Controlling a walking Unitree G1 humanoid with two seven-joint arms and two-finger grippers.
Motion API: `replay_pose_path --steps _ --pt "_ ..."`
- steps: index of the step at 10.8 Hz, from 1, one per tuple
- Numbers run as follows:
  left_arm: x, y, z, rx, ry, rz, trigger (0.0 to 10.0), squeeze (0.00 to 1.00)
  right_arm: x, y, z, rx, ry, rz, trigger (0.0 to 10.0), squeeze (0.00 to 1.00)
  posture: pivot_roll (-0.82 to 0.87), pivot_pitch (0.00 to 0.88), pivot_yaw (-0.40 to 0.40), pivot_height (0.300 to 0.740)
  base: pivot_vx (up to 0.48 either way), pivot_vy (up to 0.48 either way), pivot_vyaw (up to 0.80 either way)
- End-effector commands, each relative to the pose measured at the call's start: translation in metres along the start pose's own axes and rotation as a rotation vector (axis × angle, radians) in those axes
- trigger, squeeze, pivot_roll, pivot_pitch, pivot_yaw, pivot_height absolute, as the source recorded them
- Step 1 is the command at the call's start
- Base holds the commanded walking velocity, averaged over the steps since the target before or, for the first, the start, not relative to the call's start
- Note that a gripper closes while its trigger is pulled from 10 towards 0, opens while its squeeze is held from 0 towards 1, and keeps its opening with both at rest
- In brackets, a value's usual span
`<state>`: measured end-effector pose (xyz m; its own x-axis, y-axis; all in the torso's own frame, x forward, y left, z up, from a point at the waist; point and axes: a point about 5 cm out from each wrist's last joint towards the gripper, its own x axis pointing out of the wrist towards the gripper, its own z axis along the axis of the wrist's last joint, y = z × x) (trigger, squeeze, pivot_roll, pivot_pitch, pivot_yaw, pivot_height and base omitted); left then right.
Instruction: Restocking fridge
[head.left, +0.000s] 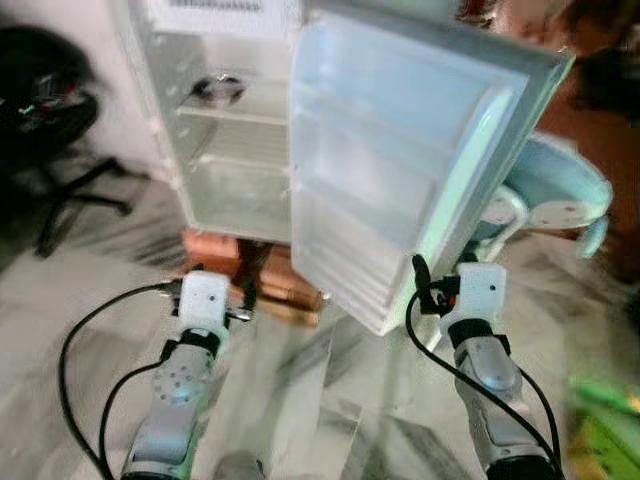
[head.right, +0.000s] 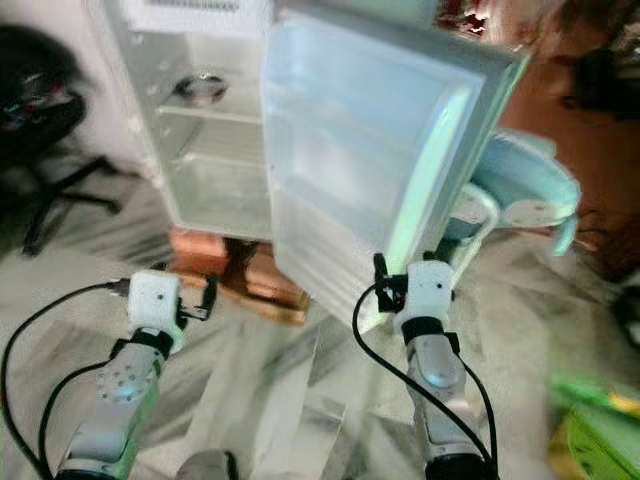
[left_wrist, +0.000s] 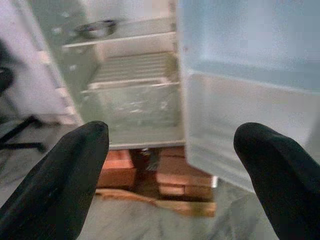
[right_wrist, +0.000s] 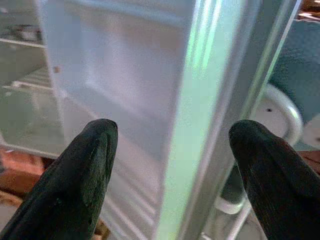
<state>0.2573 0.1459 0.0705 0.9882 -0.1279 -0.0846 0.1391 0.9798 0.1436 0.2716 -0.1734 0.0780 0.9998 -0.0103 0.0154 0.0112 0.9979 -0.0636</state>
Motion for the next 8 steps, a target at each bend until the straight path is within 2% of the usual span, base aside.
replay_pose_path --steps 1,2,4,6,8 --pt "0.0 -0.001 0.003 -0.001 -0.007 -0.003 10.0 0.0 0.002 -0.005 0.002 -0.012 -0.011 -0.032 10.0 0.0 0.13 0.072 -0.023 0.74 0.375 0.0 0.0" --pt "0.001 -0.002 0.004 0.001 -0.01 -0.011 10.0 0.0 0.003 -0.008 0.003 -0.04 -0.014 -0.056 10.0 0.0 0.13 0.071 -0.024 0.74 0.424 0.0 0.0" --pt "0.002 -0.003 0.004 0.002 -0.009 -0.014 10.0 0.0 0.001 -0.011 0.002 -0.038 -0.01 -0.069 10.0 0.0 0.13 0.07 -0.024 0.74 0.456 0.0 0.0" --pt "0.0 -0.004 0.003 -0.011 -0.007 -0.016 10.0 0.0 -0.008 -0.014 -0.001 -0.04 -0.003 -0.079 10.0 0.0 0.13 0.072 -0.027 0.74 0.0 0.0 0.0" --pt "-0.009 -0.006 -0.003 -0.014 0.015 -0.013 10.0 0.0 -0.015 -0.018 -0.004 -0.038 0.01 -0.085 10.0 0.0 0.13 0.075 -0.031 0.74 0.0 0.0 0.0"
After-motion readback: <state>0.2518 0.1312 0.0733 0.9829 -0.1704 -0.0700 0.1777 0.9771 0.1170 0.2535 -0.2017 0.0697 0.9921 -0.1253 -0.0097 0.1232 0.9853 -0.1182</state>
